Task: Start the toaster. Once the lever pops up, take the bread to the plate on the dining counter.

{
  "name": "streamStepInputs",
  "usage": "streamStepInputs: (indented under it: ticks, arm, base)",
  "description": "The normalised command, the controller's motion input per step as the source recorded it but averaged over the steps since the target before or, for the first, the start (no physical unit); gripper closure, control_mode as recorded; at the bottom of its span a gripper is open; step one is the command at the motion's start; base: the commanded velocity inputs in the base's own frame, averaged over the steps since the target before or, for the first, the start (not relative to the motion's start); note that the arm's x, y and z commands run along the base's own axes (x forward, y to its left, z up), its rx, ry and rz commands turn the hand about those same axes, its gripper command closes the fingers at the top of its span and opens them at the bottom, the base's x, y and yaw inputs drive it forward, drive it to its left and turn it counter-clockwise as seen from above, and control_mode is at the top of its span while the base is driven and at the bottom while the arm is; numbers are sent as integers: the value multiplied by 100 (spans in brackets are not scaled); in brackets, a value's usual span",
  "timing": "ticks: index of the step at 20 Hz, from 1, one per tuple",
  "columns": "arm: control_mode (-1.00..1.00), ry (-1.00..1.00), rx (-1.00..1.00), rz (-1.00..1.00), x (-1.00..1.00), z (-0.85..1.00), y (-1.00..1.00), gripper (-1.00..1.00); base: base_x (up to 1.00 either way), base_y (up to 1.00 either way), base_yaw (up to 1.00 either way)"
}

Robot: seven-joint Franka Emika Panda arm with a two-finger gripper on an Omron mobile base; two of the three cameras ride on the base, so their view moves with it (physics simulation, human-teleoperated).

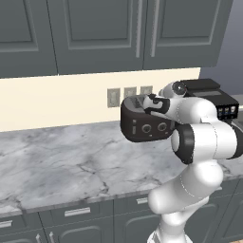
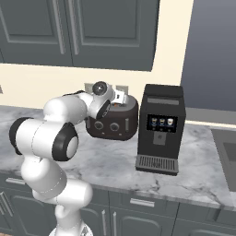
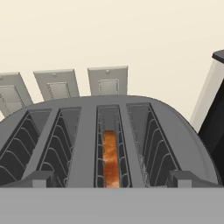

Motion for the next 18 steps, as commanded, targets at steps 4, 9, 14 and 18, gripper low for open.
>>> streamStepInputs:
  ticks: [4,9,14,18]
  arm:
    - [-100,0,0,0,0,0,0,-100]
    - [-100,0,0,0,0,0,0,-100]
    - [-100,0,0,0,0,0,0,-100]
    - [-100,0,0,0,0,0,0,-100]
  base:
    - [0,0,0]
    - [0,0,0]
    - [0,0,0]
    - [0,0,0]
